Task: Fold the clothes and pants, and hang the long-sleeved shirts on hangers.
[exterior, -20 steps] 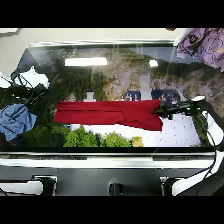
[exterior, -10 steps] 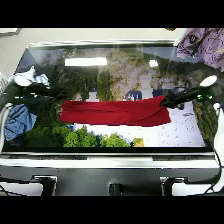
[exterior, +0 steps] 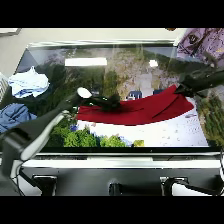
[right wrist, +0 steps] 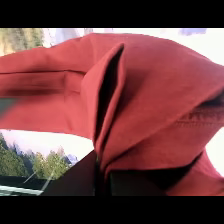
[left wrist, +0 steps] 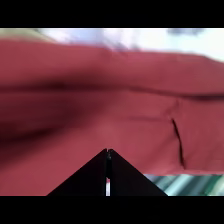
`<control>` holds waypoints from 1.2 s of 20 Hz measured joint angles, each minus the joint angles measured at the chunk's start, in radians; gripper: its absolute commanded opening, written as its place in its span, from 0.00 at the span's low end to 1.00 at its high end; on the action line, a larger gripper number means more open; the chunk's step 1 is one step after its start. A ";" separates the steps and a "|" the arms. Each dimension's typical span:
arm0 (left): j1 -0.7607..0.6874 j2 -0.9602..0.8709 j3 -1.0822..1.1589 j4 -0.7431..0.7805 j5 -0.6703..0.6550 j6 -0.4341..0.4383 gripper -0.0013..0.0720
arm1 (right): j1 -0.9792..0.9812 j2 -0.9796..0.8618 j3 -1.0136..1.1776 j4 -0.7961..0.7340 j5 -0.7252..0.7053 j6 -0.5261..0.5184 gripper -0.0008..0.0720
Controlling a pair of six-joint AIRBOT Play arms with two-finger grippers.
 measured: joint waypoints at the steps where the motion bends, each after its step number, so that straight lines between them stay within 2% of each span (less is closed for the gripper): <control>1: -0.042 -0.040 0.042 -0.032 0.012 -0.008 0.04 | 0.000 0.003 0.030 -0.004 0.017 0.003 0.04; 7: -0.209 -0.229 0.261 -0.117 0.114 -0.132 0.04 | 0.000 0.010 0.174 -0.043 0.095 0.025 0.05; 12: -0.235 -0.294 0.352 -0.140 0.138 -0.187 0.03 | 0.000 0.018 0.211 -0.061 0.117 0.035 0.05; 15: -0.167 -0.270 0.367 -0.085 0.039 -0.176 0.03 | 0.002 0.019 0.216 -0.064 0.107 0.048 0.05; 19: 0.009 -0.158 0.374 0.134 -0.171 -0.183 0.04 | 0.067 0.008 0.218 -0.069 0.073 0.090 0.05; 24: 0.286 0.048 0.376 0.410 -0.400 -0.188 0.04 | 0.309 -0.047 0.219 -0.136 -0.005 0.249 0.05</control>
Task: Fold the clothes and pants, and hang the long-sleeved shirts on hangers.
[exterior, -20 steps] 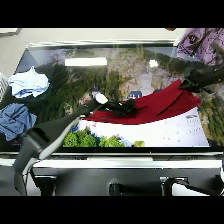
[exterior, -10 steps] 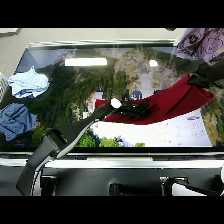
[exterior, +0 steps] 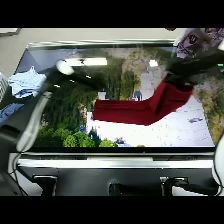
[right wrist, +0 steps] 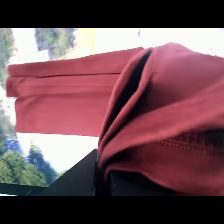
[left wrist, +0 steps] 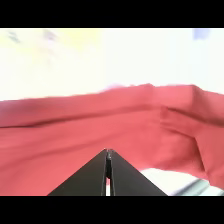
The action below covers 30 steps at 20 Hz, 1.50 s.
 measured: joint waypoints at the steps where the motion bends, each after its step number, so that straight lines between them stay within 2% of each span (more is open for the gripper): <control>1: 0.051 0.036 0.000 0.029 -0.029 0.004 0.04 | 0.056 -0.019 0.000 -0.019 -0.019 0.040 0.05; 8: 0.326 0.184 0.000 0.113 -0.146 0.016 0.04 | 0.363 -0.198 0.000 -0.078 -0.191 0.285 0.05; 15: 0.395 0.204 0.000 0.123 -0.177 0.060 0.04 | 0.445 -0.354 0.000 0.020 -0.380 0.360 0.05; 16: 0.397 0.204 0.000 0.124 -0.180 0.061 0.04 | 0.447 -0.370 0.000 0.035 -0.401 0.363 0.08; 17: 0.399 0.204 0.000 0.124 -0.181 0.063 0.04 | 0.450 -0.383 0.000 0.052 -0.418 0.367 0.20; 19: 0.400 0.202 0.000 0.124 -0.183 0.067 0.04 | 0.452 -0.401 -0.001 0.089 -0.463 0.357 0.24; 21: 0.401 0.198 0.000 0.124 -0.183 0.067 0.04 | 0.453 -0.407 0.000 0.155 -0.537 0.316 0.67; 26: 0.397 0.188 0.000 0.125 -0.183 0.069 0.04 | 0.452 -0.375 0.000 0.365 -0.661 0.149 0.69; 29: 0.393 0.185 0.000 0.126 -0.183 0.070 0.04 | 0.398 -0.307 0.001 0.410 -0.629 0.063 0.69; 30: 0.393 0.185 0.000 0.125 -0.183 0.069 0.04 | 0.362 -0.280 0.001 0.411 -0.595 0.032 0.73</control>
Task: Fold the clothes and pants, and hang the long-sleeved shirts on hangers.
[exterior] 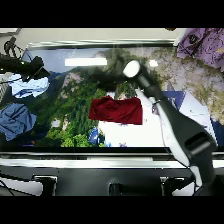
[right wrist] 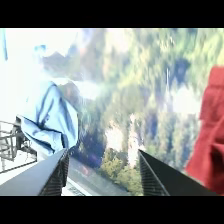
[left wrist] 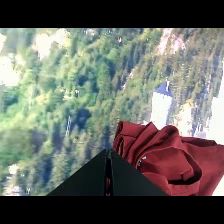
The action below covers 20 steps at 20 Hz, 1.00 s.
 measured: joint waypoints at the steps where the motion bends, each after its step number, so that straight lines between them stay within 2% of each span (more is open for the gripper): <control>1: 0.000 -0.001 0.000 0.000 0.000 0.000 0.04 | -0.050 0.031 0.000 -0.003 0.057 -0.037 0.77; 5: 0.000 -0.001 0.000 0.000 0.000 0.000 0.04 | -0.299 0.123 -0.014 -0.106 0.326 -0.198 0.77; 9: 0.000 -0.001 0.000 0.001 0.000 0.000 0.04 | -0.554 0.156 -0.171 -0.075 0.455 -0.356 0.77; 12: 0.000 -0.001 0.000 0.001 0.000 0.001 0.04 | -0.667 0.163 -0.383 0.016 0.434 -0.476 0.77; 16: 0.000 -0.001 0.000 0.001 0.000 0.011 0.04 | -0.703 0.151 -0.641 0.132 0.320 -0.626 0.76; 20: 0.000 -0.001 0.000 0.001 0.000 0.016 0.04 | -0.684 0.100 -0.765 0.240 0.216 -0.739 0.75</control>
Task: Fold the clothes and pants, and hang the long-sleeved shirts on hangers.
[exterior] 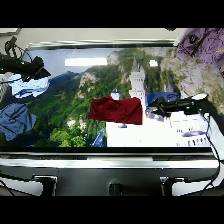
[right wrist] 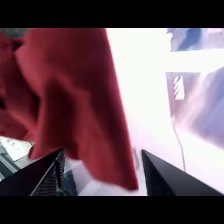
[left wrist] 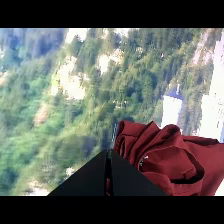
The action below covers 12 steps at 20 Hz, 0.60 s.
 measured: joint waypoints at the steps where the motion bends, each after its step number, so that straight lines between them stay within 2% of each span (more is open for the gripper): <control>1: 0.000 0.000 0.000 0.000 0.000 0.000 0.04 | 0.015 -0.015 -0.014 0.022 -0.022 -0.021 0.75; 4: -0.001 0.000 0.000 0.000 0.000 0.002 0.04 | 0.069 -0.055 -0.035 0.063 -0.089 -0.060 0.72; 5: -0.001 0.000 0.000 0.000 0.000 0.002 0.04 | 0.089 -0.065 -0.039 0.076 -0.105 -0.067 0.65; 6: -0.002 0.000 0.000 0.000 0.000 0.003 0.04 | 0.107 -0.071 -0.040 0.087 -0.122 -0.071 0.55; 7: -0.002 0.000 0.000 0.000 0.000 0.003 0.04 | 0.125 -0.078 -0.042 0.095 -0.138 -0.076 0.41; 9: -0.002 0.000 0.000 0.000 0.000 0.003 0.04 | 0.152 -0.085 -0.045 0.106 -0.167 -0.080 0.06; 12: -0.002 0.000 0.000 0.000 0.000 0.003 0.04 | 0.170 -0.084 -0.014 0.137 -0.165 -0.084 0.05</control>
